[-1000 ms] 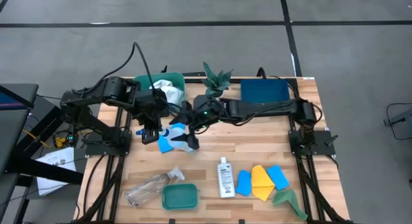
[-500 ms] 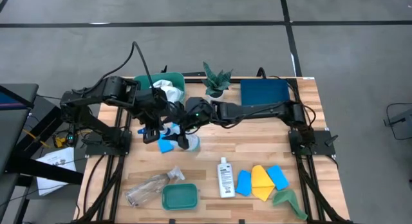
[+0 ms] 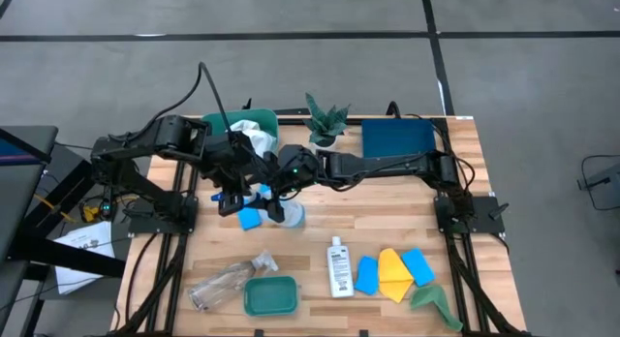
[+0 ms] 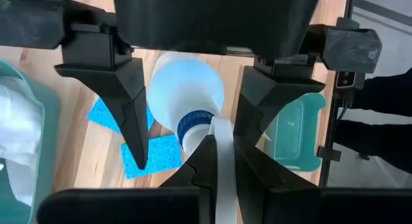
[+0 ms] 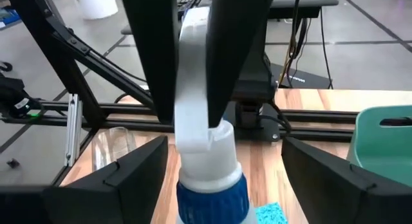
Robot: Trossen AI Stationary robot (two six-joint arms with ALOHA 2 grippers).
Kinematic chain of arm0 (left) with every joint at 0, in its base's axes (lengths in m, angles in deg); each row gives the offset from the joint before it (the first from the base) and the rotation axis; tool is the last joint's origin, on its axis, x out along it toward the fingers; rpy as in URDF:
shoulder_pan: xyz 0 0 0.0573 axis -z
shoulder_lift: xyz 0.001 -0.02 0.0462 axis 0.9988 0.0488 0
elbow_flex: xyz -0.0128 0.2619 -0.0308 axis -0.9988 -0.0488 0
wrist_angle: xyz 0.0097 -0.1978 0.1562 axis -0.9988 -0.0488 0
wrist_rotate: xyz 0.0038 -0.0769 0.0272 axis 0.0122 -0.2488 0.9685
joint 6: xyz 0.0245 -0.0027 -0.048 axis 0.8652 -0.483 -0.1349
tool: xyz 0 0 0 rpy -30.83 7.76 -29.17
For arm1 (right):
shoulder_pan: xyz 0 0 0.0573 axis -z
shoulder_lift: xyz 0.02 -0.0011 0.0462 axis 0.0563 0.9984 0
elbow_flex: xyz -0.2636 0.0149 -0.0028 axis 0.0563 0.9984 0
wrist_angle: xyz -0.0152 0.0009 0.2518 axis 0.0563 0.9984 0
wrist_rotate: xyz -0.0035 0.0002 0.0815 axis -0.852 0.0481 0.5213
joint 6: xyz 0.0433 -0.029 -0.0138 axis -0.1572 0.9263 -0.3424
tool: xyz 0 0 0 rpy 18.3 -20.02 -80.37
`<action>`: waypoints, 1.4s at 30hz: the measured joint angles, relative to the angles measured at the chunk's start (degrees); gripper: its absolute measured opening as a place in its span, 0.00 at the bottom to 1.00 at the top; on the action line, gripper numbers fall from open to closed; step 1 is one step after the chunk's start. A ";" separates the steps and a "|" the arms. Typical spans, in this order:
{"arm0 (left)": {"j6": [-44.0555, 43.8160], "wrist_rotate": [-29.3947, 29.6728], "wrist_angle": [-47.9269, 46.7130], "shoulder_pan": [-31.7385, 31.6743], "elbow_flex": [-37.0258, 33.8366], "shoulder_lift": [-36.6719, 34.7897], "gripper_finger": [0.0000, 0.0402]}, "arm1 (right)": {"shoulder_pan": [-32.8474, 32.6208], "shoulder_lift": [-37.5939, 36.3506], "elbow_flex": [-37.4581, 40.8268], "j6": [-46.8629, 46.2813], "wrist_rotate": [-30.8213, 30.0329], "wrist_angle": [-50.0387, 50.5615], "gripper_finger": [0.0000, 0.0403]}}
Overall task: Pick & Place Kitchen Items
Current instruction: Put the white spray bottle into the blue bin
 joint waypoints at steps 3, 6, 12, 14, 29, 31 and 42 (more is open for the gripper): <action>-0.04 0.15 0.05 -0.45 0.00 0.00 0.05 | -0.28 0.00 0.02 0.00 0.02 0.79 0.70; -0.04 0.22 0.86 -0.89 0.00 -0.10 0.05 | -0.34 0.00 0.02 0.00 0.04 1.19 0.68; -0.27 0.57 2.42 -0.92 -0.04 -0.56 0.05 | -0.66 0.00 0.02 -0.01 0.02 3.24 0.56; -0.41 0.48 2.43 -0.92 -0.04 -0.66 0.05 | -0.76 0.00 0.02 0.00 -0.18 3.10 0.47; -0.20 3.35 0.86 -0.89 0.13 -2.29 0.25 | -0.45 -0.28 -2.34 -0.25 1.20 6.95 0.37; -0.04 4.90 0.03 -0.94 0.13 -3.37 0.32 | -0.06 -0.28 -3.43 -0.20 1.18 10.17 0.37; -0.44 14.82 0.78 -1.19 0.02 -12.44 0.48 | 1.82 -8.63 0.08 -0.25 -4.33 19.61 0.30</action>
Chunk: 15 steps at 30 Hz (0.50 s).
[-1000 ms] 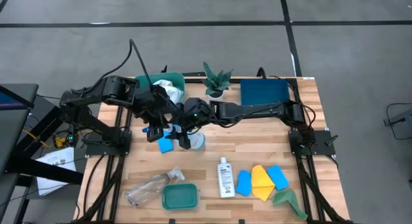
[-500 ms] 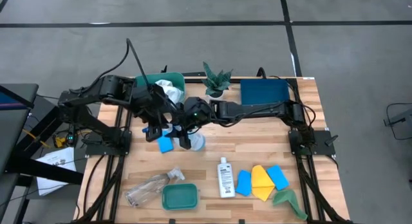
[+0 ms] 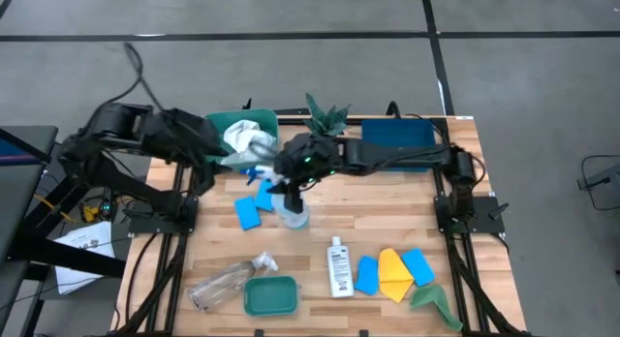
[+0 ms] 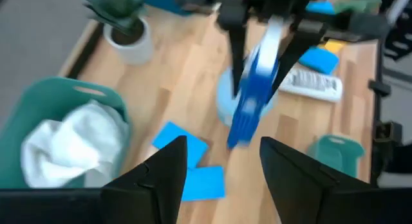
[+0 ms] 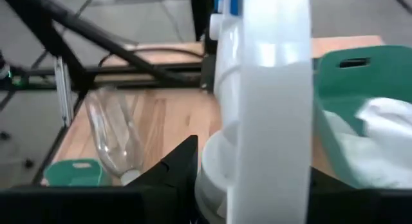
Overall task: Pick & Place Kitchen Items
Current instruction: Put the white spray bottle into the blue bin
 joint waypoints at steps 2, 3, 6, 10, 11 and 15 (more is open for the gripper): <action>-0.24 1.50 1.09 0.01 0.02 -1.51 0.47 | 0.60 -3.05 3.58 -0.24 -2.23 -1.14 0.30; -0.30 2.23 1.28 -0.01 0.02 -1.88 0.47 | 0.97 -4.77 5.70 -0.51 -3.74 -1.78 0.30; -0.41 4.56 2.74 0.01 0.00 -3.01 0.44 | 2.33 -10.60 13.09 -3.14 -6.57 -4.03 0.30; -0.39 7.51 4.63 0.01 0.00 -3.71 0.41 | 3.77 -20.86 24.55 -7.45 -10.52 -8.28 0.30; 0.00 8.30 5.29 0.01 0.00 -3.73 0.40 | 4.00 -23.44 27.45 -8.57 -11.85 -9.06 0.30; 1.58 10.86 8.47 0.01 -0.02 -3.35 0.38 | 4.30 -33.52 37.48 -11.50 -19.24 -9.14 0.30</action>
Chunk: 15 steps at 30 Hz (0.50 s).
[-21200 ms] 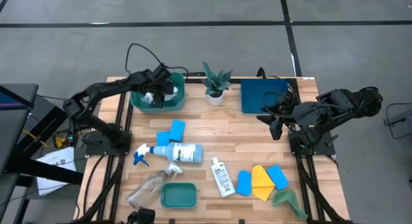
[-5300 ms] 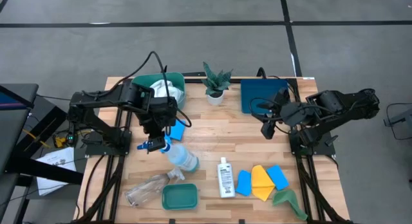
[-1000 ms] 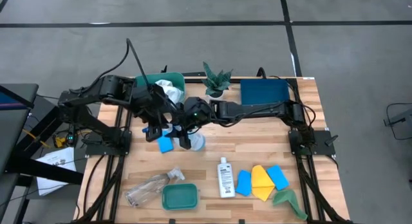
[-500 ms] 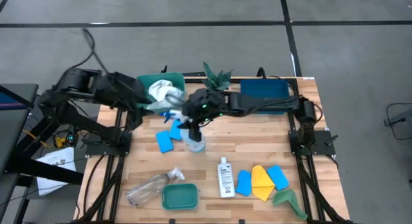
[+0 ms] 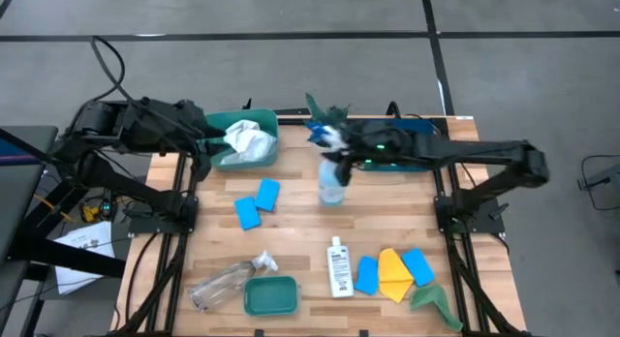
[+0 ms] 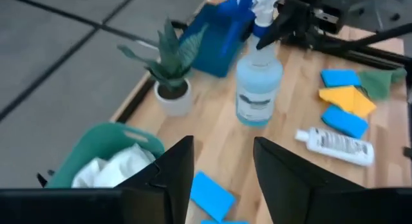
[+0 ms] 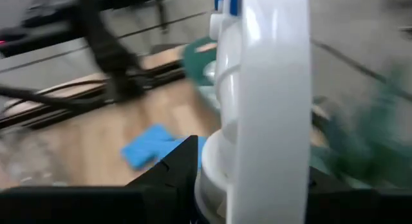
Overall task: Pick & Place Kitchen Items
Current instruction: Put the white spray bottle into the blue bin
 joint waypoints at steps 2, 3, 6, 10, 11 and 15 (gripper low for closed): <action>1.22 0.86 2.15 0.00 0.00 0.37 0.37 | -0.15 -4.90 3.71 -1.22 -4.40 1.33 0.30; 1.60 1.17 2.80 0.00 -0.03 0.65 0.36 | -0.31 -7.17 5.27 -1.80 -6.78 2.24 0.30; 3.13 1.48 4.91 0.00 -0.04 1.46 0.35 | -0.66 -12.88 8.61 -3.08 -13.81 5.77 0.30; 4.55 2.56 5.99 0.00 -0.06 2.79 0.33 | 0.24 -18.79 9.56 -3.30 -20.14 8.54 0.30; 4.61 3.21 6.06 0.00 -0.05 3.30 0.33 | 0.91 -19.82 9.53 -3.18 -20.94 8.93 0.30; 4.67 5.05 6.73 -0.75 -0.04 4.55 0.31 | 5.65 -22.78 9.56 -1.43 -21.97 12.76 0.30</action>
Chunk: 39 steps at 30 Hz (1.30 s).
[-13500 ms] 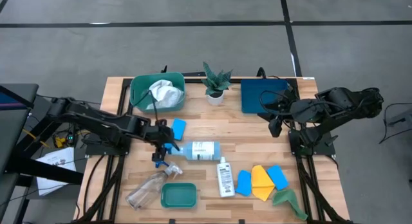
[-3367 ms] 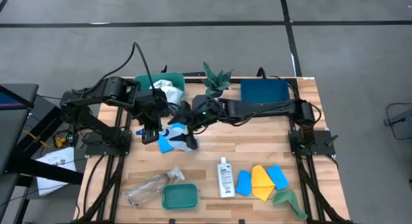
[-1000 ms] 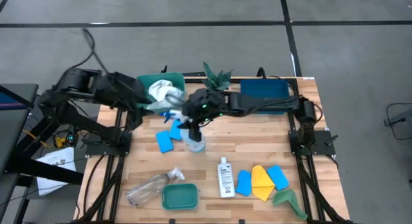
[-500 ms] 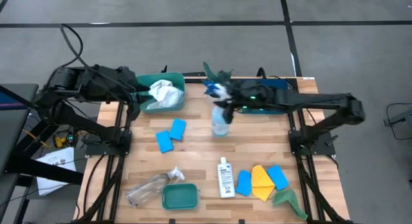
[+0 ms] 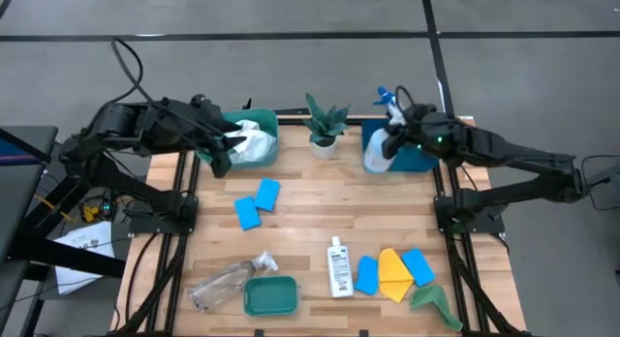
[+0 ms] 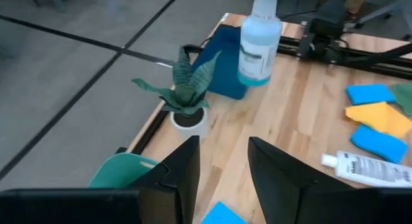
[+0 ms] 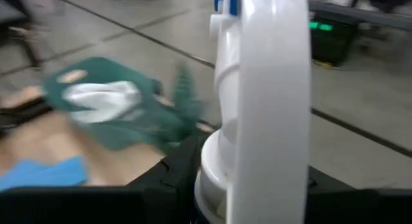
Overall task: Pick & Place Kitchen Items
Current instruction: Put the white spray bottle into the blue bin
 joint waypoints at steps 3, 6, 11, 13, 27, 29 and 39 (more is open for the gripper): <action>-0.18 0.11 0.32 -0.84 -0.02 0.60 0.30 | 5.41 -1.69 0.04 0.11 -0.24 4.10 0.30; -0.48 0.21 1.10 -1.36 0.00 1.27 0.29 | 10.93 -3.07 0.09 1.60 -0.01 8.11 0.30; -0.66 0.11 2.91 -1.48 0.00 2.89 0.28 | 18.14 -3.77 0.09 6.27 0.81 7.20 0.30; -0.68 0.09 3.45 -1.48 -0.01 3.22 0.28 | 21.31 -3.67 0.09 7.55 2.23 7.10 0.30; -6.14 -1.32 11.79 -1.45 -10.88 1.83 0.26 | 34.51 -8.40 10.37 9.14 6.49 -6.74 0.30; -6.98 -2.19 13.24 -1.42 -12.28 1.48 0.26 | 34.83 -7.83 10.54 9.24 6.08 -6.73 0.30; -8.11 -4.29 19.13 -1.42 -16.37 1.24 0.26 | 33.48 -2.15 10.52 2.45 -5.66 -9.16 0.30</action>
